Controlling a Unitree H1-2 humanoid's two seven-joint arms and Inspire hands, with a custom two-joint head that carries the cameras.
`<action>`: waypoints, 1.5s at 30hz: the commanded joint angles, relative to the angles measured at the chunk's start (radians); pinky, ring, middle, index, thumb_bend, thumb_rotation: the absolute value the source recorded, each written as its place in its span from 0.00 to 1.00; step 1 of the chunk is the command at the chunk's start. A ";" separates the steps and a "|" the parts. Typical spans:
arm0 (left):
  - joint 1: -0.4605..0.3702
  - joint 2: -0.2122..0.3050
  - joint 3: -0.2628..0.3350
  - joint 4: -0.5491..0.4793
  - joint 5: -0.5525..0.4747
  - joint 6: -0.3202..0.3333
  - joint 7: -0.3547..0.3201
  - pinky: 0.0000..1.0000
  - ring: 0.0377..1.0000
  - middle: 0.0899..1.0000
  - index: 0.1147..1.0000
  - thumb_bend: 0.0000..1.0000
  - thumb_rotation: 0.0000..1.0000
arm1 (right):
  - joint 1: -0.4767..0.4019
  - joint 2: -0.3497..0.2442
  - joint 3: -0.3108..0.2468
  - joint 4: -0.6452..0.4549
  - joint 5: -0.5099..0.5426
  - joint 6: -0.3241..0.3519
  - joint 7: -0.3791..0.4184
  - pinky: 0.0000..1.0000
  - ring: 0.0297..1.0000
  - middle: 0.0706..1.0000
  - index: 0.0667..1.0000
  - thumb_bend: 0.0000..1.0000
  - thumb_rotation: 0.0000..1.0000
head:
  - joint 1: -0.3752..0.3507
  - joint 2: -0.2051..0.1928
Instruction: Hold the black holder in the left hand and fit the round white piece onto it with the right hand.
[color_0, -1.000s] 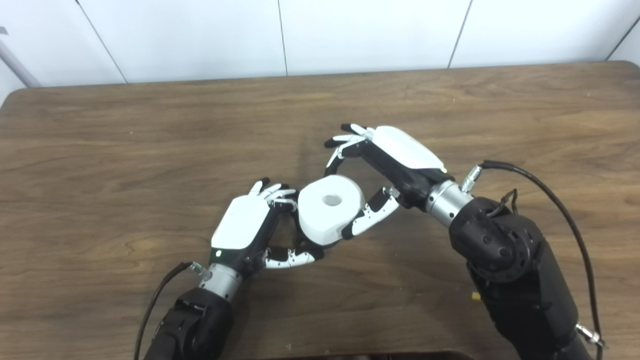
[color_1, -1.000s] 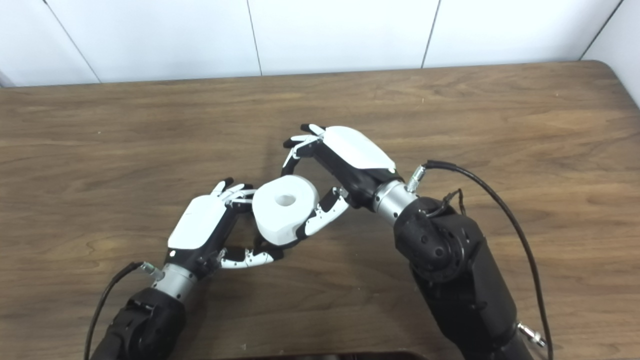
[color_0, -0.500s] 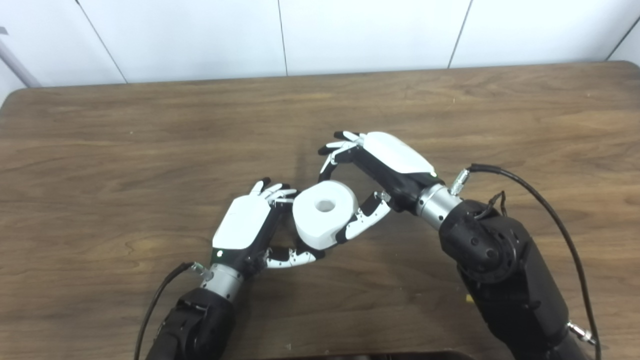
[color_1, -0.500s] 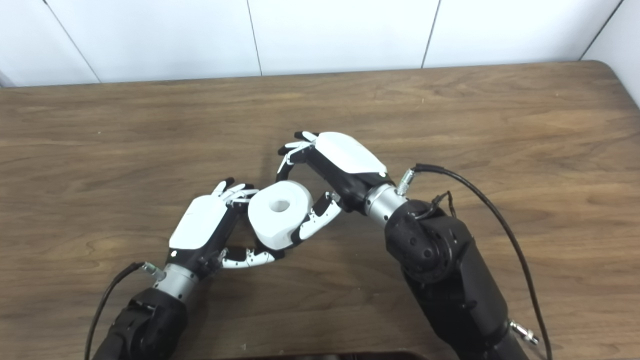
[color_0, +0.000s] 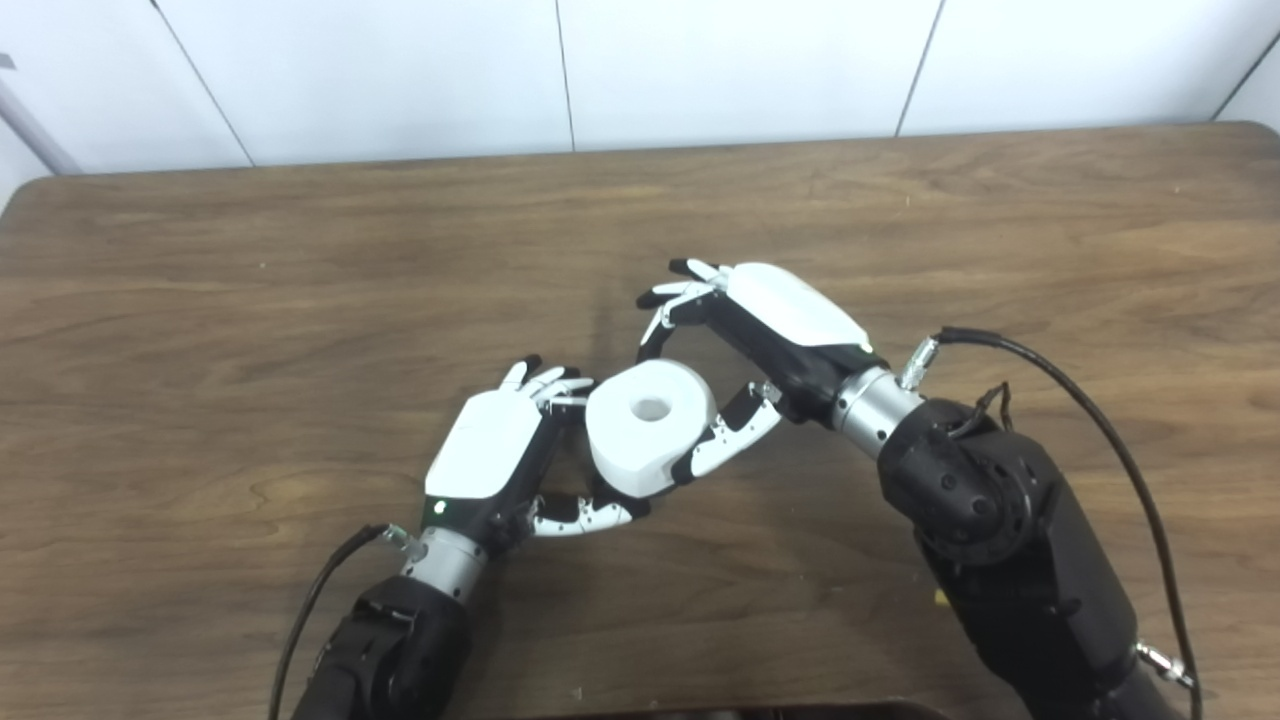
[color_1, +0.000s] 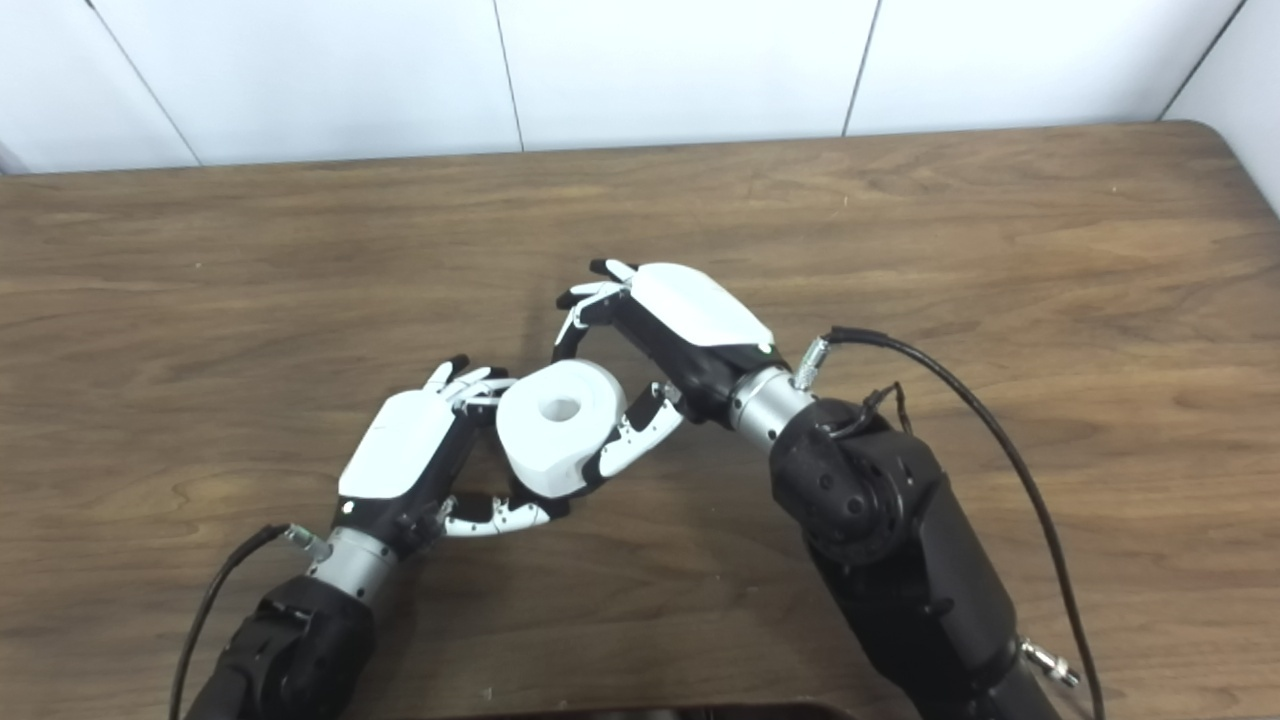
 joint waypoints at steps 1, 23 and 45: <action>-0.004 0.000 -0.013 0.014 0.020 -0.001 -0.008 1.00 0.89 0.79 0.42 0.52 0.05 | -0.032 -0.010 0.002 -0.014 -0.012 -0.023 0.002 1.00 0.97 0.85 0.45 0.52 0.15 | 0.002 0.000; -0.008 0.003 -0.007 0.018 0.013 -0.008 -0.003 1.00 0.89 0.79 0.42 0.52 0.05 | -0.048 -0.032 -0.003 -0.024 -0.071 -0.001 0.110 1.00 1.00 1.00 0.77 1.00 0.32 | -0.007 -0.006; -0.010 0.005 0.003 0.032 0.015 -0.021 0.015 1.00 0.88 0.77 0.42 0.52 0.05 | -0.062 -0.088 -0.097 -0.126 -0.032 0.028 0.184 1.00 1.00 1.00 0.78 1.00 0.33 | 0.005 -0.014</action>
